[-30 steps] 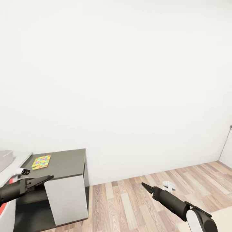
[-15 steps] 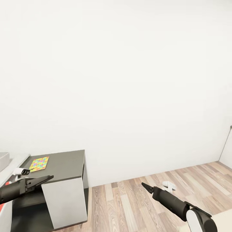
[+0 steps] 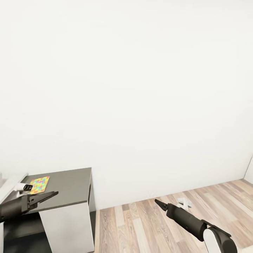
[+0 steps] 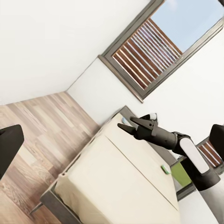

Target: Put all the toys in the child's room - the three board games (two on the bed and one on the table), the two jigsaw puzzles on the table, and the tennis ball on the table - inside the toy box on the table in the child's room.

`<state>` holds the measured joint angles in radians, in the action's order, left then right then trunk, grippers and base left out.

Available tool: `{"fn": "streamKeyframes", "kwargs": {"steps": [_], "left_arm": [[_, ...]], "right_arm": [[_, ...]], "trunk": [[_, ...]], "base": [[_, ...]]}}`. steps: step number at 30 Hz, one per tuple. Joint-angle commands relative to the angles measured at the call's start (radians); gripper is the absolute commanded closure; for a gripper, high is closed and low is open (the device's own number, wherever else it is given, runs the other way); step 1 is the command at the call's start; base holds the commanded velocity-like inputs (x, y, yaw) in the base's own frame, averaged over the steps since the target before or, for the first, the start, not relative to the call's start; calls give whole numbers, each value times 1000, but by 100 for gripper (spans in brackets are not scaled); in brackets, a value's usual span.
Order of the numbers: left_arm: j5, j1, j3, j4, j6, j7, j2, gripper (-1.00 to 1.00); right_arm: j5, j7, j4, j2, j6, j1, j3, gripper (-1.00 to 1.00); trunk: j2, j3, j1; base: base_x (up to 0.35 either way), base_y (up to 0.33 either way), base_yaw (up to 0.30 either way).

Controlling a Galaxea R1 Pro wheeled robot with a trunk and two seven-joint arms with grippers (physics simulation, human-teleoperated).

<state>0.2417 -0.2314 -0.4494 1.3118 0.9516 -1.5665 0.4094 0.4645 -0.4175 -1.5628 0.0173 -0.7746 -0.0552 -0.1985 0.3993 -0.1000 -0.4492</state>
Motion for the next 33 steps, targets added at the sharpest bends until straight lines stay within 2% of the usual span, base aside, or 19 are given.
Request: {"fn": "streamKeyframes", "kwargs": {"steps": [1,11,33], "left_arm": [[-1,0,0,0,11,-4,0,-100],[-1,0,0,0,11,-4,0,-100],[-1,0,0,0,10,-4,0,-100]], "right_arm": [[0,-4,0,1,-6,-1,-3,-100],[0,-4,0,1,-4,-1,-4,-100],[0,-4,1,1,-6,-1,-5,-100]], "trunk": [[1,0,-1],[1,0,-1],[1,0,-1]], "base": [[230,51,0],[262,70,0],[271,6,0]]}}
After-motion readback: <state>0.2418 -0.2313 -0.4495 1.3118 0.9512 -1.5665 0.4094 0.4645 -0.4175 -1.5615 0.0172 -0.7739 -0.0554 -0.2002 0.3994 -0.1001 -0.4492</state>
